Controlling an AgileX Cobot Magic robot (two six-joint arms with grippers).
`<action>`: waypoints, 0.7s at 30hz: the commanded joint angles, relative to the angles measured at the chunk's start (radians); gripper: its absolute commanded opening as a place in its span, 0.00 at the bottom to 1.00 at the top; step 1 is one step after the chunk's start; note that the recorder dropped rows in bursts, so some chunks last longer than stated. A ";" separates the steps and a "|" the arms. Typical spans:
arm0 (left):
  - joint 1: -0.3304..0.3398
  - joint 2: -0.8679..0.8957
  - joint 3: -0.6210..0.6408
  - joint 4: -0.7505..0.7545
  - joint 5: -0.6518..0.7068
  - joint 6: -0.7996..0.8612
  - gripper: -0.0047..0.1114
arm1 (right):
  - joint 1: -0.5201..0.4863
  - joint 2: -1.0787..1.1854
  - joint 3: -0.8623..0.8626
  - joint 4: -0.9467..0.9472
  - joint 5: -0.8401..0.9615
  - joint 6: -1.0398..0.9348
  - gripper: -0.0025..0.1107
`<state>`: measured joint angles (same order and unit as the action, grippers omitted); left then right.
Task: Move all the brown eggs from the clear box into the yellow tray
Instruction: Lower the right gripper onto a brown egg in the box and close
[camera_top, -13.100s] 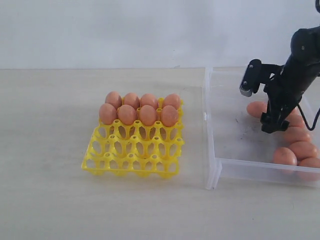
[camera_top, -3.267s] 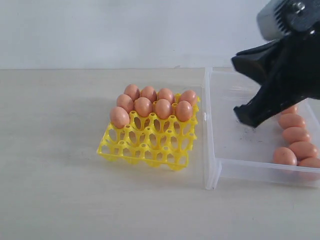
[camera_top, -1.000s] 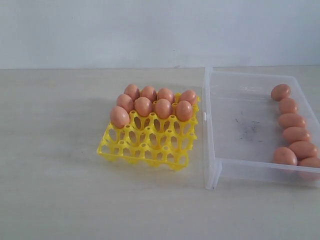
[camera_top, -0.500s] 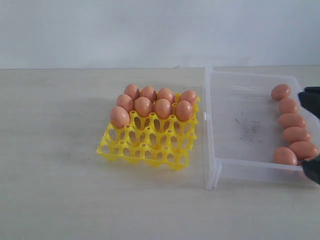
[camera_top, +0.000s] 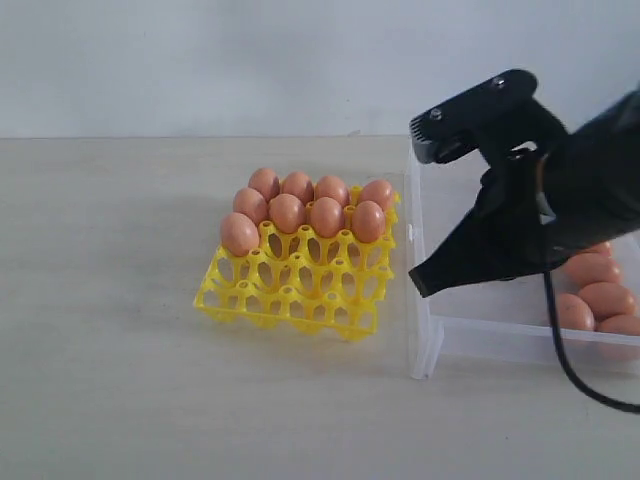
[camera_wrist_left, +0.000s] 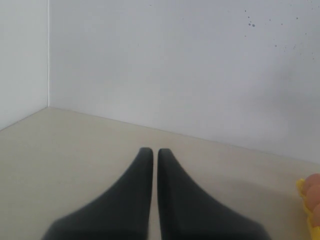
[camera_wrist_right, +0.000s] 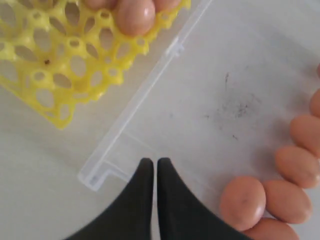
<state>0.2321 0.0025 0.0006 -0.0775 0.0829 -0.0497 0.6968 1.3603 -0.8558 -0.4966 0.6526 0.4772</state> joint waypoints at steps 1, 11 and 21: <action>0.002 -0.002 -0.001 -0.009 -0.007 -0.009 0.07 | -0.115 0.171 -0.131 0.078 0.176 -0.076 0.02; 0.002 -0.002 -0.001 -0.009 -0.007 -0.009 0.07 | -0.508 0.289 -0.203 0.437 0.270 -0.530 0.02; 0.002 -0.002 -0.001 -0.009 -0.007 -0.009 0.07 | -0.508 0.344 -0.203 0.394 0.249 -0.244 0.49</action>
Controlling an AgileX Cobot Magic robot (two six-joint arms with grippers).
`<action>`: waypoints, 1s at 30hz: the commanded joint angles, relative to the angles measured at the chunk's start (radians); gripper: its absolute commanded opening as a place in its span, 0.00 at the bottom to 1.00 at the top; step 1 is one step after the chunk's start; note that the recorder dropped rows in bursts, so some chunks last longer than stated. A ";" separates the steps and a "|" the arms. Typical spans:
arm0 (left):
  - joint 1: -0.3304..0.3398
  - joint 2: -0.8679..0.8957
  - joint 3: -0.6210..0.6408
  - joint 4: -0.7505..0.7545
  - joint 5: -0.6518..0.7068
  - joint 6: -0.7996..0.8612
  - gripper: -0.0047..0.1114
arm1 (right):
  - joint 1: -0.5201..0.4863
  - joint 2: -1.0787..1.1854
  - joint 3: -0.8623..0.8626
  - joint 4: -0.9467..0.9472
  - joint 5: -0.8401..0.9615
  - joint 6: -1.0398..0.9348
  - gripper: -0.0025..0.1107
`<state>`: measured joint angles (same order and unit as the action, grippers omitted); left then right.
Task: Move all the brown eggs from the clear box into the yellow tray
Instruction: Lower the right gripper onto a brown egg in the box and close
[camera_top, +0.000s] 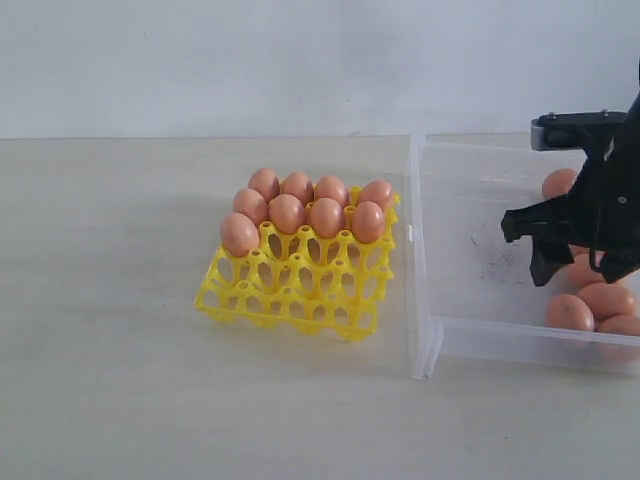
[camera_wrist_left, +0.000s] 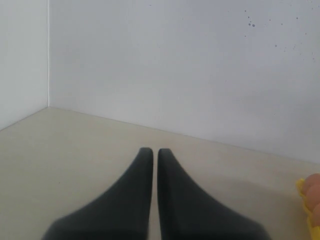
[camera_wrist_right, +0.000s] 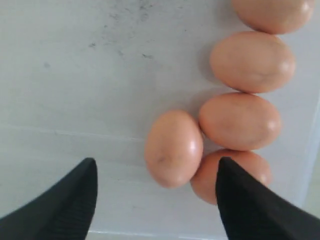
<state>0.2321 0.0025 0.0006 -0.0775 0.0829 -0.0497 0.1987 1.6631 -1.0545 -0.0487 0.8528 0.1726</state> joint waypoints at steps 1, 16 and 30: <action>0.002 -0.002 -0.001 -0.009 -0.007 -0.009 0.07 | -0.010 0.061 -0.004 -0.043 0.048 0.061 0.46; 0.002 -0.002 -0.001 -0.009 -0.007 -0.009 0.07 | -0.010 0.213 -0.004 -0.038 -0.089 0.085 0.46; 0.002 -0.002 -0.001 -0.009 -0.007 -0.009 0.07 | -0.010 0.233 -0.004 -0.054 -0.179 0.103 0.02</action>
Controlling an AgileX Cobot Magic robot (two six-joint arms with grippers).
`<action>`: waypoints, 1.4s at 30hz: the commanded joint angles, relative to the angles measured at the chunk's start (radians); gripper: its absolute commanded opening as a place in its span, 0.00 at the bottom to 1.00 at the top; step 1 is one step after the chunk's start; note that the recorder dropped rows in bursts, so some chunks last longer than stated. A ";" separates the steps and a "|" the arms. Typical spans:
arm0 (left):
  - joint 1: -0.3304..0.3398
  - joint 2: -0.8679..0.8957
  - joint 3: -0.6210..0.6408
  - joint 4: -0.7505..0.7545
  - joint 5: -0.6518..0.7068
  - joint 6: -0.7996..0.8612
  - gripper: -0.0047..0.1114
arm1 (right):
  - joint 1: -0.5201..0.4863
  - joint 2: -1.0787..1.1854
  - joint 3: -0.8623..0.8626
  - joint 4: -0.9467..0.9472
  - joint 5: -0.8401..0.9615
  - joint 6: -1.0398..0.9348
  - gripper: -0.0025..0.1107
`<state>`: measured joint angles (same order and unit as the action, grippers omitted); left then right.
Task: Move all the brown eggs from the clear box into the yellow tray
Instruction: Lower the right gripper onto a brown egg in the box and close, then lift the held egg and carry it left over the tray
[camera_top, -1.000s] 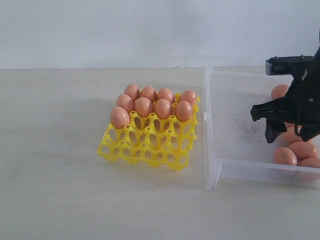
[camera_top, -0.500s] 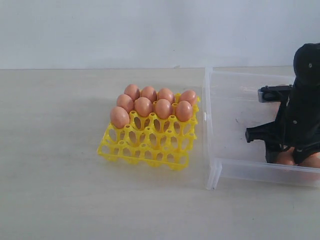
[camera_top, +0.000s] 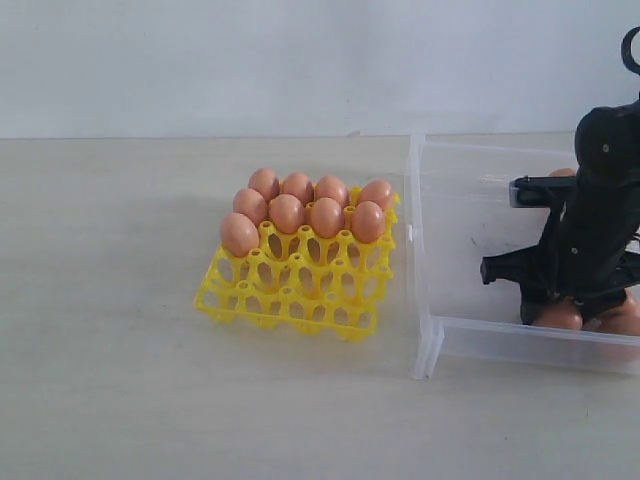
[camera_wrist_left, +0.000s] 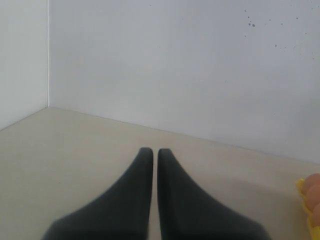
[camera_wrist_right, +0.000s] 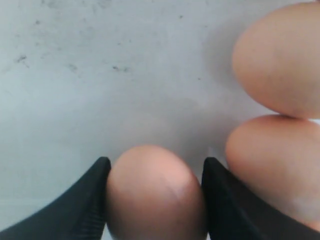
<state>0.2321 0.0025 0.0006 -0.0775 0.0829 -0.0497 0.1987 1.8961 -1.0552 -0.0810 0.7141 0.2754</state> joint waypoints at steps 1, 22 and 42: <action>0.002 -0.002 -0.001 -0.009 -0.007 -0.009 0.07 | -0.010 -0.002 -0.004 -0.035 -0.079 0.000 0.02; 0.002 -0.002 -0.001 -0.009 -0.007 -0.009 0.07 | 0.020 -0.062 0.554 -0.302 -1.935 0.161 0.02; 0.002 -0.002 -0.001 -0.009 -0.007 -0.009 0.07 | 0.349 0.257 0.089 -0.366 -1.923 0.357 0.02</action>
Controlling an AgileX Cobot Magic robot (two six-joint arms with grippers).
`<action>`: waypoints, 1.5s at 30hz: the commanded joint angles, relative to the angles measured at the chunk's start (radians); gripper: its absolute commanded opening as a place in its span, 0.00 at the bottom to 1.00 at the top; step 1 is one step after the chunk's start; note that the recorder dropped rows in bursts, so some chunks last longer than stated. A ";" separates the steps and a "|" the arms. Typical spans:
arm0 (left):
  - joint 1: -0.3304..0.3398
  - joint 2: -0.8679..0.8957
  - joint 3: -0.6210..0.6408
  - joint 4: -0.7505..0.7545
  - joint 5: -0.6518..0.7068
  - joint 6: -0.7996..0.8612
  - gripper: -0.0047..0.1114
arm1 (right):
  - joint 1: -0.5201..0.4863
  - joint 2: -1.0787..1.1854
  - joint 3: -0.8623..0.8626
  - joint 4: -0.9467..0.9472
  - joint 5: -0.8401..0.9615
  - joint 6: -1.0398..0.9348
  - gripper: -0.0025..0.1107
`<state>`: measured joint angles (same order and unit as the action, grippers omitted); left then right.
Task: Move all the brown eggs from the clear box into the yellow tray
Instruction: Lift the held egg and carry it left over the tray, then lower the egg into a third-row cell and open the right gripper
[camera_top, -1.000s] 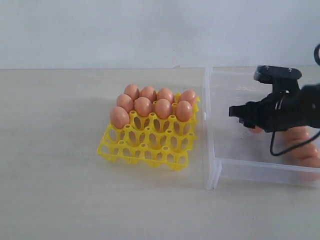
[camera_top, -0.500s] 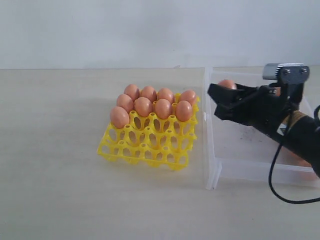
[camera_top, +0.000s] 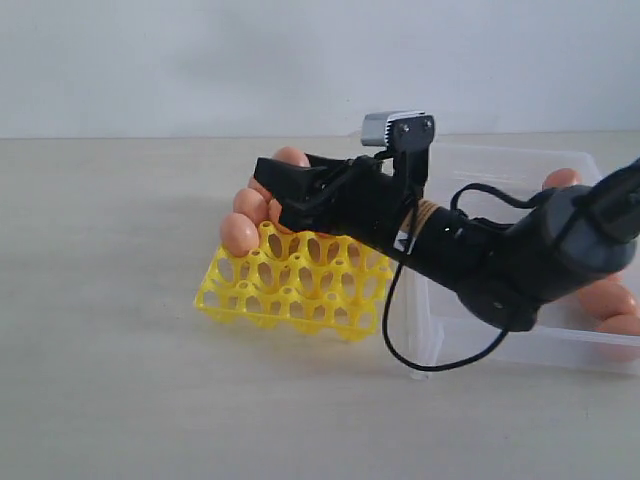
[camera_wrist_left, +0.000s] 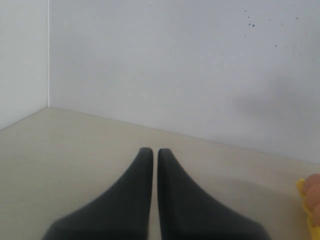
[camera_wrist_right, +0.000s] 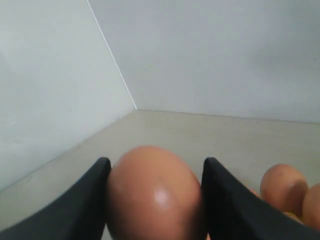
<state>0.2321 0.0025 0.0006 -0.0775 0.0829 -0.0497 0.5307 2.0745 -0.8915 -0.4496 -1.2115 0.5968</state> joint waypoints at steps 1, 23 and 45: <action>0.002 -0.002 -0.001 -0.009 -0.007 -0.009 0.07 | 0.025 0.100 -0.092 -0.001 0.012 0.036 0.02; 0.002 -0.002 -0.001 -0.009 -0.007 -0.009 0.07 | 0.038 0.186 -0.171 0.054 0.327 -0.185 0.02; 0.002 -0.002 -0.001 -0.009 -0.007 -0.009 0.07 | 0.038 0.156 -0.171 0.088 0.206 -0.185 0.58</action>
<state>0.2321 0.0025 0.0006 -0.0775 0.0829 -0.0497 0.5688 2.2603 -1.0637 -0.3795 -0.9647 0.4190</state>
